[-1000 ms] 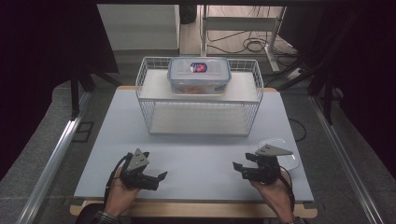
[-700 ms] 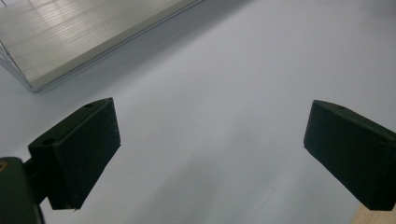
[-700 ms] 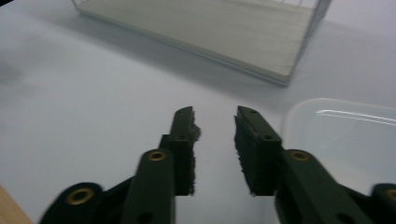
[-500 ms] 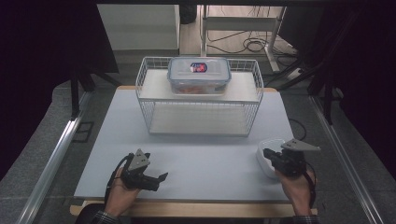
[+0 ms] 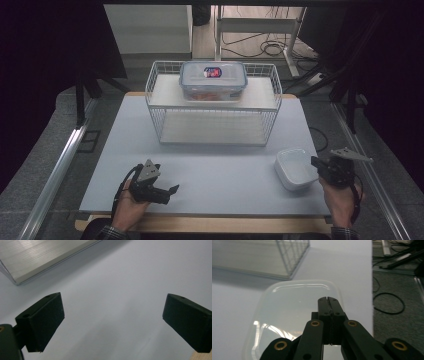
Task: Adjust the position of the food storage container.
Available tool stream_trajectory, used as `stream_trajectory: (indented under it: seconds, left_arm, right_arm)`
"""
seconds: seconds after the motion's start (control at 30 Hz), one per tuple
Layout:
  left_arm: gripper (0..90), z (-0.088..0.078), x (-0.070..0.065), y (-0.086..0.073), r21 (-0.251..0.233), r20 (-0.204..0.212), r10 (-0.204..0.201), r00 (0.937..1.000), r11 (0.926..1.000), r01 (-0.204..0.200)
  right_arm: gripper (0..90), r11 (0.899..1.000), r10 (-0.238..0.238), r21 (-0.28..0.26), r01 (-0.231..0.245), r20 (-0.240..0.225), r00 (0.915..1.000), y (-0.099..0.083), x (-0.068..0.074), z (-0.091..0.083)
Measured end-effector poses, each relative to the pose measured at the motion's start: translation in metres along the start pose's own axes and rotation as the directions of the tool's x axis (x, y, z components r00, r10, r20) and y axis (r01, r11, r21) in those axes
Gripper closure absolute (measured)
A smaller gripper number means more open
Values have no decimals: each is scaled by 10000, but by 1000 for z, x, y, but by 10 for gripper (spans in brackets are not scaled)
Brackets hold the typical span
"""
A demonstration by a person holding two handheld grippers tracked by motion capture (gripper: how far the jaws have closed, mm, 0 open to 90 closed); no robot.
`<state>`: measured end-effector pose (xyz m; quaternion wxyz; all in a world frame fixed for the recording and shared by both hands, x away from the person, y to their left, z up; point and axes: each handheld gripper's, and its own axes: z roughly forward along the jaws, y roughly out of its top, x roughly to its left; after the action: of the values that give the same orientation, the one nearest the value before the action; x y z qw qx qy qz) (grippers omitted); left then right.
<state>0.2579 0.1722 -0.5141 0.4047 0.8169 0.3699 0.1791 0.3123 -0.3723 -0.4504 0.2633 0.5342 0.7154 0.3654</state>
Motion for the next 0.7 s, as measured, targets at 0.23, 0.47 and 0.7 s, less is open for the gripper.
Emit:
stream_trajectory:
  seconds: [0.23, 0.47, 0.7]
  left_arm:
    - [36, 1, 1, -1, 52, 21, -47, 10000, 10000, 47]
    - [36, 2, 1, -1, 122, 23, -7, 10000, 9999, 7]
    - [36, 2, 1, -1, 156, 45, -16, 10000, 9999, 15]
  right_arm:
    - [894, 9991, 115, 406, -136, 518, 9986, -8, -23, 12]
    - [895, 9968, 124, 788, -150, 329, 9994, -12, -24, 21]
    - [895, 9958, 198, 900, -190, -84, 9998, -11, -15, 23]
